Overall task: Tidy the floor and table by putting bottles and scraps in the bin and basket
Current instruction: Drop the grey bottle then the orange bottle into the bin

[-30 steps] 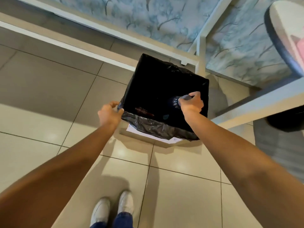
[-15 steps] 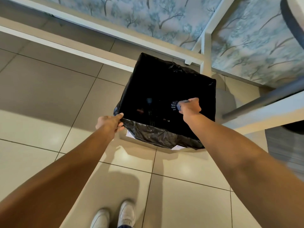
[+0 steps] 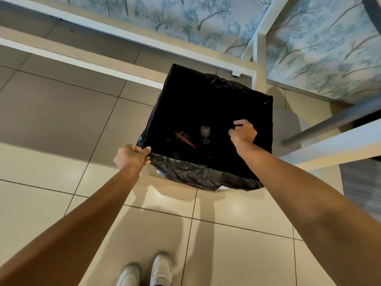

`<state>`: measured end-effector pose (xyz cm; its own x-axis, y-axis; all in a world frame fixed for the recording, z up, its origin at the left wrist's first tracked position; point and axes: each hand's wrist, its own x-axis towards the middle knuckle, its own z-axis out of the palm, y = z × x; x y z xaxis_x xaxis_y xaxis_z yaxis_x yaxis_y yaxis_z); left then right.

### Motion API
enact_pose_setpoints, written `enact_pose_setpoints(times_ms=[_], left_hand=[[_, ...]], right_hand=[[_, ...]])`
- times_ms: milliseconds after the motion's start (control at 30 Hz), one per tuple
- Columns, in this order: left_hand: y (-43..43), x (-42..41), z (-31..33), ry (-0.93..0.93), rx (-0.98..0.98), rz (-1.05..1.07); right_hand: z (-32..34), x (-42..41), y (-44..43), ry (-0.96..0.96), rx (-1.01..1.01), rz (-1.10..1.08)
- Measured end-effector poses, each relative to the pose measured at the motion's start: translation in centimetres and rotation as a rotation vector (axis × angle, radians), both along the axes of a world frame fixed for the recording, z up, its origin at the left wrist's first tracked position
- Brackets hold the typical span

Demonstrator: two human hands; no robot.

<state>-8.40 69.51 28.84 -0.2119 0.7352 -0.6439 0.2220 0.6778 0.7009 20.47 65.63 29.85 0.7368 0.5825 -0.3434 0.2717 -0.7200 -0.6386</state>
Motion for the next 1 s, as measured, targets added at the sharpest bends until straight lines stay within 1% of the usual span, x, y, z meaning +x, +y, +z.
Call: enact_pose_setpoints(times_ms=[67, 200, 333, 433, 500, 600, 733, 833, 1000], left_hand=[[0.0, 0.0, 0.0, 0.014, 0.019, -0.012], [0.0, 0.0, 0.0, 0.045, 0.03, -0.034], [-0.4, -0.4, 0.4, 0.14, 0.072, -0.134], [-1.0, -0.6, 1.6, 0.272, 0.227, -0.222], [-1.7, -0.4, 3.2, 0.295, 0.351, -0.251], [-3.4, 0.1, 6.1, 0.236, 0.469, -0.333], [-6.8, 0.5, 10.1, 0.091, 0.624, -0.406], [-9.6, 0.5, 12.4, 0.014, 0.719, -0.529], [-14.9, 0.8, 15.4, -0.086, 0.744, -0.681]], right_hand=[[1.1, -0.1, 0.0, -0.01, 0.048, 0.012], [2.4, -1.0, -1.0, -0.159, 0.176, 0.085], [3.3, -1.8, -2.3, -0.256, 0.278, 0.162], [4.3, -2.8, -3.7, -0.289, 0.315, 0.191], [5.3, -3.9, -5.0, -0.328, 0.378, 0.208], [7.6, -5.9, -7.5, -0.416, 0.477, 0.183], [11.0, -8.6, -11.3, -0.44, 0.563, 0.056], [13.2, -10.3, -14.9, -0.483, 0.627, -0.01], [16.0, -12.1, -22.0, -0.563, 0.614, -0.115]])
